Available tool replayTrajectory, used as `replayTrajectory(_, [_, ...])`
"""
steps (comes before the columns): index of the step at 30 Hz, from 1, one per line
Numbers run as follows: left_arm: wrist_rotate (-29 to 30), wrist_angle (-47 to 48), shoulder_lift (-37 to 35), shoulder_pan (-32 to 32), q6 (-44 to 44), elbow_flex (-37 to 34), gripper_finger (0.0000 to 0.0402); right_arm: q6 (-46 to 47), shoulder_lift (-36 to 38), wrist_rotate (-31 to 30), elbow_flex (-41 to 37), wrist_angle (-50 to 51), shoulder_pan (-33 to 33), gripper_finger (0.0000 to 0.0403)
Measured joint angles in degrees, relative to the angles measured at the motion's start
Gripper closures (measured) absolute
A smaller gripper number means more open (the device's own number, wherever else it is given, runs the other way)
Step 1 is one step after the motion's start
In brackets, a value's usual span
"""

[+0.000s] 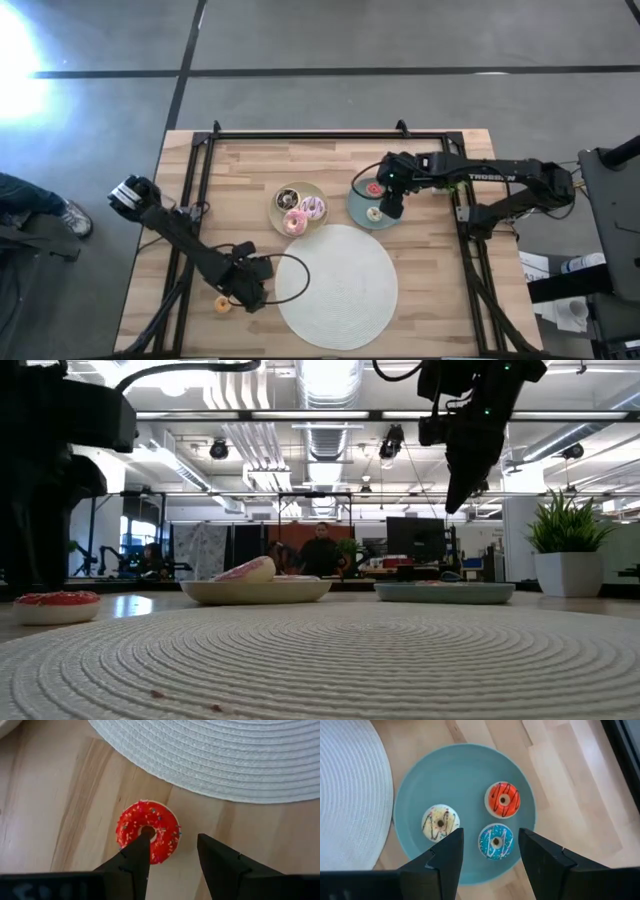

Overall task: Pick & Place donuts
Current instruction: Put the small red donut on the light blue plate

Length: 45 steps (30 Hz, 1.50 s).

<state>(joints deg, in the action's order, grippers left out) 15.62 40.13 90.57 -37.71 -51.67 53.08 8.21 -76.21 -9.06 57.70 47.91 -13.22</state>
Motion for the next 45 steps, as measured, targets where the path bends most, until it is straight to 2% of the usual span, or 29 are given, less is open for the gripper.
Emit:
replayTrajectory(9, [0.3,-1.7,3.9,2.6,-0.4,-1.6,0.028,0.8,0.1,0.0,-0.6,-0.5,0.2,0.0223])
replayTrajectory(12, [-0.3,-2.0,4.3,3.7,-2.1,-2.0,0.0309,0.9,0.1,0.0,-0.4,-0.5,0.3,0.0223])
replayTrajectory(17, [-0.2,-1.7,3.7,4.0,-2.6,-2.2,0.0382,1.3,0.1,0.1,-0.3,-0.5,0.7,0.0225])
replayTrajectory(22, [-0.7,-0.7,2.1,4.4,-3.4,-0.1,0.0399,0.7,3.7,0.1,-0.3,-0.6,3.3,0.0232])
replayTrajectory(26, [3.1,-1.9,-0.3,5.8,4.0,6.7,0.04,4.5,9.2,0.1,-0.2,0.0,5.1,0.0234])
replayTrajectory(30, [5.4,-8.3,-0.5,13.9,21.2,11.4,0.0401,8.2,14.5,0.0,-0.4,0.2,5.2,0.0234])
replayTrajectory(33, [0.5,-17.8,0.3,24.4,31.7,11.9,0.0401,9.0,17.4,0.0,-0.5,0.5,5.3,0.0234])
replayTrajectory(38, [-13.1,-34.1,2.7,39.4,38.0,12.2,0.0401,13.4,21.4,0.0,-0.5,4.5,6.3,0.0234])
replayTrajectory(41, [-18.0,-37.9,5.7,44.4,39.5,15.0,0.0401,16.2,23.1,-0.1,-0.8,6.4,8.0,0.0234])
replayTrajectory(45, [-22.0,-36.5,13.0,47.1,42.3,22.6,0.0401,18.9,23.8,-1.6,-1.9,6.8,9.7,0.0234])
